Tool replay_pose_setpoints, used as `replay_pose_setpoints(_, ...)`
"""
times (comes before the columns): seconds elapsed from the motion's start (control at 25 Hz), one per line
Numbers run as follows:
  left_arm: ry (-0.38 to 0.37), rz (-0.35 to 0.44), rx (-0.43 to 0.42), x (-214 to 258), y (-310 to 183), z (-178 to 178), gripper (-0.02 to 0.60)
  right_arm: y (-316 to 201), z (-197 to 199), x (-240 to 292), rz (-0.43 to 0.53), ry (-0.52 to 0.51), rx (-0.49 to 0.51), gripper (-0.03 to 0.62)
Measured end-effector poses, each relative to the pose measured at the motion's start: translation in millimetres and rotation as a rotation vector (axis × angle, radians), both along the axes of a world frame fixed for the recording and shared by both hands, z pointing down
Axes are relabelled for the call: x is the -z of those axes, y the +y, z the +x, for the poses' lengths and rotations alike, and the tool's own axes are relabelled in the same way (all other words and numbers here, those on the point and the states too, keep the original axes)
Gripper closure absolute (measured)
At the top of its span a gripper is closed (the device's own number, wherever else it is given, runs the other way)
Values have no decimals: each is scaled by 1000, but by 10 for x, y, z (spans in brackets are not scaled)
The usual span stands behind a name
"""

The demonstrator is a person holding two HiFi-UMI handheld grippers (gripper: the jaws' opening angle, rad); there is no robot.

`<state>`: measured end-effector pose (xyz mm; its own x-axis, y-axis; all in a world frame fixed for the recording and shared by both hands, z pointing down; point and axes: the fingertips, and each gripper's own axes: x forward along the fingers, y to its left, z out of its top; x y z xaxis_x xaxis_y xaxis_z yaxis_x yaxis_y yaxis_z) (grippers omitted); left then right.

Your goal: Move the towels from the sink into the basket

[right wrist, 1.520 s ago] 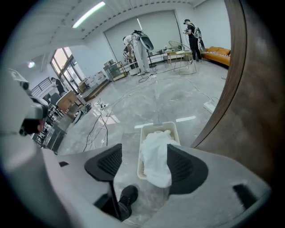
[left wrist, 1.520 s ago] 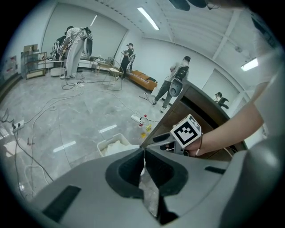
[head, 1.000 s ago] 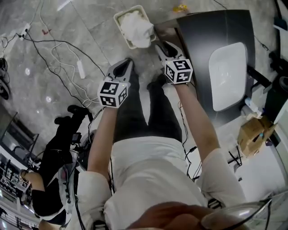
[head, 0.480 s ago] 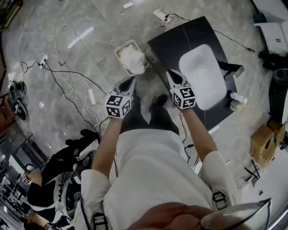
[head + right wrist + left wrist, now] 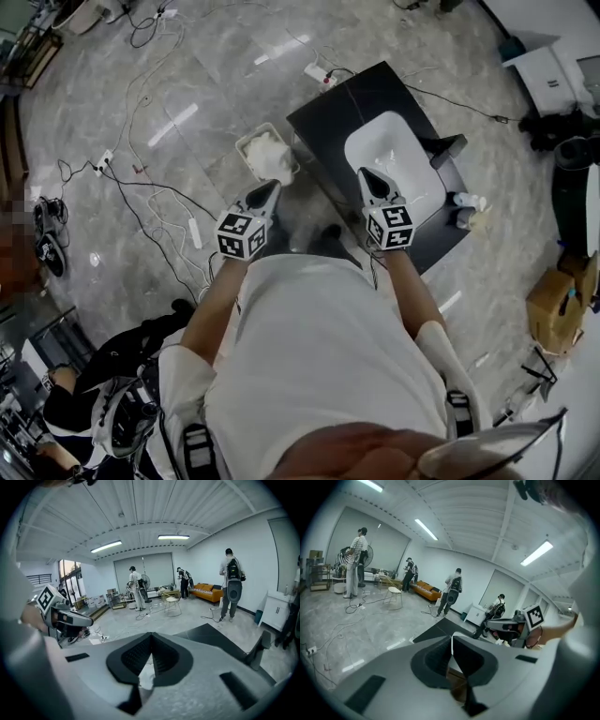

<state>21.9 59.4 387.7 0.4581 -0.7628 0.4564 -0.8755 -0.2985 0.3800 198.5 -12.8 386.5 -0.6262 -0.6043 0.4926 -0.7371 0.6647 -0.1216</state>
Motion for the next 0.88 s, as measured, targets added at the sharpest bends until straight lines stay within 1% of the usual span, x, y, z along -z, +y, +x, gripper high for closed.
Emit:
replay_pose_setpoints(0.12,-13,41,0,232,21,59,571,22,148,321,31,-27,-26,598)
replay_pose_setpoints(0.32,-27,117,5,620,49,149,571,126,384,739,104,-36,-33,598)
replay_pose_setpoints(0.6,-114,251,-13,1051,-30,238,571,248,620,1069,190,-74,-64,597)
replay_pose_setpoints(0.72,-132,277,-31,1141,-57,285,571,275,666,1128,211,-76,-67,599)
replay_pose_setpoints(0.88,-138,282,-40,1139,-69,327,571,285,699,1153,226,-77,-68,599)
